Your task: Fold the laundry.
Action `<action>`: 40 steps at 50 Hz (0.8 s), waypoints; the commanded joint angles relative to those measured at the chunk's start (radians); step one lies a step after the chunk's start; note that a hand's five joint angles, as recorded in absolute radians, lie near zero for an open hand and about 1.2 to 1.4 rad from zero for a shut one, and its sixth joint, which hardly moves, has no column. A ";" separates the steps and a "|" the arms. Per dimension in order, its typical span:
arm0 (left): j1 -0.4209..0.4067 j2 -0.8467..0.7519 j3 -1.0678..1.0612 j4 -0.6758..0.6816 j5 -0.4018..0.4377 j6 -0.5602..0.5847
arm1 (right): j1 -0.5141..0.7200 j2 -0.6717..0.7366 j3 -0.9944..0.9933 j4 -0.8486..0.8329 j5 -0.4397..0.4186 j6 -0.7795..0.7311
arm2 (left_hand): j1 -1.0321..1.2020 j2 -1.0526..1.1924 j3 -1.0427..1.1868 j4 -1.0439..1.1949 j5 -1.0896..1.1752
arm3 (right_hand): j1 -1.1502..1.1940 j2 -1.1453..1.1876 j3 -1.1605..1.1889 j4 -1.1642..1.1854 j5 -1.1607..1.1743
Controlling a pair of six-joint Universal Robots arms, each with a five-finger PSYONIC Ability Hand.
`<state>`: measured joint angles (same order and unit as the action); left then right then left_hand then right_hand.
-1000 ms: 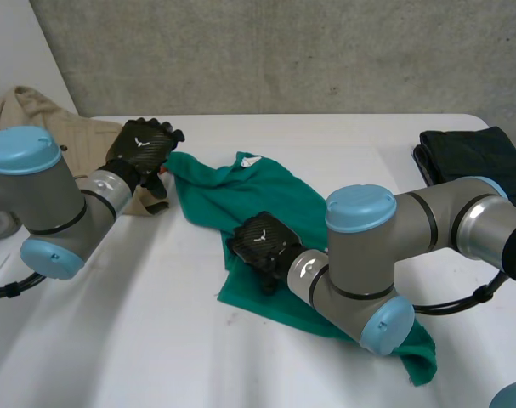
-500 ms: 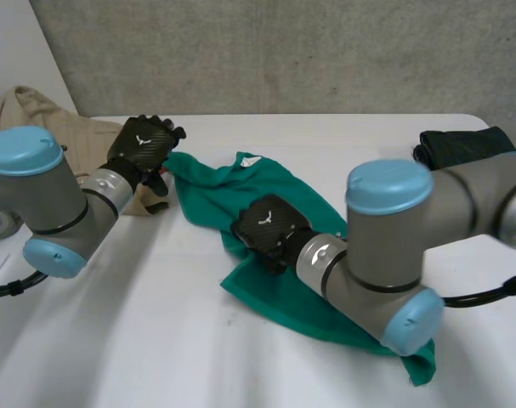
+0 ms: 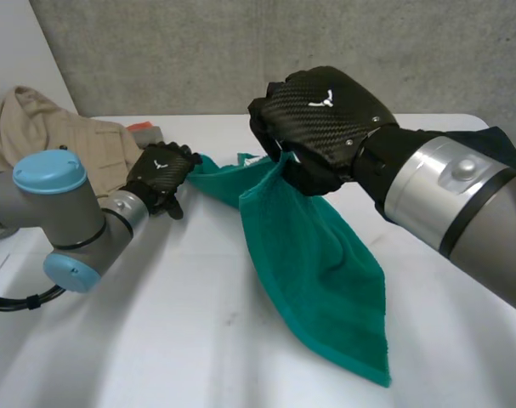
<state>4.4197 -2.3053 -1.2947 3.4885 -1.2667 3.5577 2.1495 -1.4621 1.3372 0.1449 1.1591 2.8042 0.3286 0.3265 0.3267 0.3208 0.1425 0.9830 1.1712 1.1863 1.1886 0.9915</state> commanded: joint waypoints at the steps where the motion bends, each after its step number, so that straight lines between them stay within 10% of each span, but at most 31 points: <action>1: -0.011 -0.019 0.035 0.029 -0.003 -0.037 | -0.017 -0.047 0.033 0.004 -0.042 0.035 | 0.114 0.116 0.116 0.122 0.125 | 0.413 0.225 0.210 0.208 0.230; 14: -0.083 -0.147 0.124 0.087 0.000 -0.100 | -0.025 -0.165 0.085 0.001 -0.047 0.047 | 0.293 0.295 0.295 0.301 0.304 | 0.413 0.225 0.210 0.208 0.230; 20: -0.091 -0.135 0.118 0.087 -0.011 -0.103 | -0.097 -0.173 0.094 0.002 -0.045 0.046 | 1.067 1.069 1.069 1.075 1.079 | 0.413 0.225 0.210 0.208 0.230; 33: -0.094 0.236 -0.107 0.078 -0.111 -0.094 | -0.284 -0.135 0.148 0.021 -0.056 0.021 | 1.068 1.070 1.070 1.075 1.079 | 0.413 0.225 0.210 0.208 0.230; 40: -0.105 0.374 -0.262 0.084 -0.103 -0.094 | -0.364 0.118 0.122 0.050 -0.072 -0.086 | 1.068 1.070 1.070 1.075 1.079 | 0.413 0.225 0.210 0.208 0.230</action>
<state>4.3266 -2.0659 -1.4110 3.5670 -1.3699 3.4618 1.8576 -1.5602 1.4785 0.1690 1.0996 2.8170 1.1531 1.1919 1.1870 1.1953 0.9647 0.9955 1.1712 1.1863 1.1886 0.9915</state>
